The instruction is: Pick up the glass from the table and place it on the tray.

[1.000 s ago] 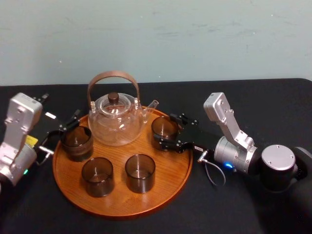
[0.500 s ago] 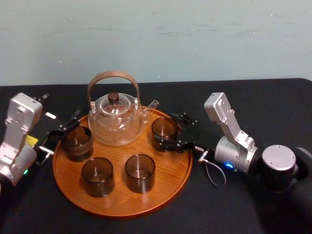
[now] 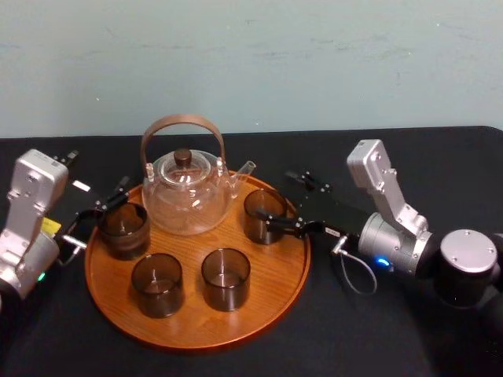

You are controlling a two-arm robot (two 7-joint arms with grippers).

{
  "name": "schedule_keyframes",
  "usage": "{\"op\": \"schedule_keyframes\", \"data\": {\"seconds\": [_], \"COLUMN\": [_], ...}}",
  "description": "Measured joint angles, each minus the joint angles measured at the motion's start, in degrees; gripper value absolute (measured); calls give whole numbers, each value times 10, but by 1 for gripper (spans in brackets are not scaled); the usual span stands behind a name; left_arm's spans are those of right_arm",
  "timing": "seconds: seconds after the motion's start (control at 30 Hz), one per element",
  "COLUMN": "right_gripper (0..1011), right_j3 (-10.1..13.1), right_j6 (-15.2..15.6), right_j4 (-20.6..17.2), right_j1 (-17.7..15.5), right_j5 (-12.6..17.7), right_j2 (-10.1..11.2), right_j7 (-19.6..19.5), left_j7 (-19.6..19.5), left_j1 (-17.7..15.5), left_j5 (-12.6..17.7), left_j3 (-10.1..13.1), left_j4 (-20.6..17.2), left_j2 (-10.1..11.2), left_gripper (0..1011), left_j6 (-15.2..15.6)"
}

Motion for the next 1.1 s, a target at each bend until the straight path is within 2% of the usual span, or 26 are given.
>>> {"op": "schedule_keyframes", "data": {"seconds": [0.27,0.33,0.47,0.63,0.67,0.87,1.1], "right_gripper": [1002,1002,1002,1002,1002,1002,1002], "right_j3": [19,28,43,85,85,129,158], "right_j6": [10,12,14,14,14,11,7], "right_j4": [-90,-118,-150,-194,-194,-222,-227], "right_j1": [-39,-55,-77,-129,-129,-183,-218], "right_j5": [13,13,12,24,24,28,26], "right_j2": [35,47,62,87,87,105,106], "right_j7": [-17,-31,-53,-80,-80,-107,-126], "left_j7": [0,0,0,0,0,0,0], "left_j1": [0,0,0,0,0,0,0], "left_j5": [0,0,0,0,0,0,0], "left_j3": [0,0,0,0,0,0,0], "left_j4": [0,0,0,0,0,0,0], "left_j2": [0,0,0,0,0,0,0], "left_gripper": [1001,1001,1001,1001,1001,1001,1001], "left_j6": [0,0,0,0,0,0,0]}}
